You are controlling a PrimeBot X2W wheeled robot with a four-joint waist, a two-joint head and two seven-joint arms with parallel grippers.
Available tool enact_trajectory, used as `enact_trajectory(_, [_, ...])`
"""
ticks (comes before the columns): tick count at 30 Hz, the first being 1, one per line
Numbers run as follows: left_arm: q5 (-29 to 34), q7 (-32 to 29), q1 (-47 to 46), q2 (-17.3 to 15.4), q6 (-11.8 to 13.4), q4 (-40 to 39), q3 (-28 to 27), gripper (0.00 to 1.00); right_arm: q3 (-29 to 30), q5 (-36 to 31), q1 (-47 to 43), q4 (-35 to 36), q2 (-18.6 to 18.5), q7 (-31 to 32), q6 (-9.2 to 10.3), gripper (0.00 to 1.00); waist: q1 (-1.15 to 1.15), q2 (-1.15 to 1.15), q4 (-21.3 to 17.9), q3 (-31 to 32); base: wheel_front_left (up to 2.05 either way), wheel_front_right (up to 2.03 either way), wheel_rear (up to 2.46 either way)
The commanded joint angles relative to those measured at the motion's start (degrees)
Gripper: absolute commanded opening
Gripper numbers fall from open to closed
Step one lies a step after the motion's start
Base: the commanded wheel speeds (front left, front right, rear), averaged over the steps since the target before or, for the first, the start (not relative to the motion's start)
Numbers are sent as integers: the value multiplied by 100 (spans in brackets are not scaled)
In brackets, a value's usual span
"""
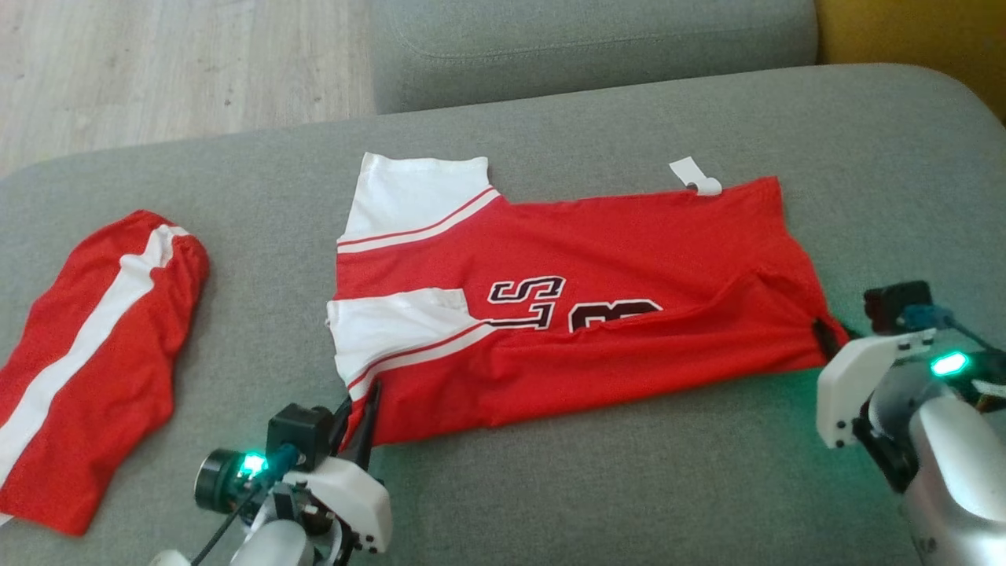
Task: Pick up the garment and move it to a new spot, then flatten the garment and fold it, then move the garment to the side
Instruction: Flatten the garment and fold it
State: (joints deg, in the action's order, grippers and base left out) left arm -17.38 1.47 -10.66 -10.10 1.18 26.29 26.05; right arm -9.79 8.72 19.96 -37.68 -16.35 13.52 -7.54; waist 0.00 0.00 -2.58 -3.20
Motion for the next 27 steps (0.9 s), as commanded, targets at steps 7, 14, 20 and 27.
enact_trajectory(7, [-63, 141, -391, -70, 135, -346, -237, 100, 523, -429, 46, 1354, 145, -1, 5, 100, 0, 0, -47, -138, 0, 0, 0])
enact_trajectory(14, [-151, 708, -788, -74, 138, -601, -464, 100, 895, -809, 183, 2056, 408, -423, 5, 100, 0, 0, -112, -322, 0, 0, 0])
enact_trajectory(20, [-188, 715, -1377, -232, 9, -706, -582, 100, 892, -922, 468, 2211, 500, -587, 5, 100, 0, 0, -236, -616, 0, 0, 0])
enact_trajectory(27, [-268, 26, -2548, -572, -495, -454, -535, 100, 735, -939, 1022, 2214, 519, -666, 5, 100, 0, 0, -444, -1142, 0, 0, 0])
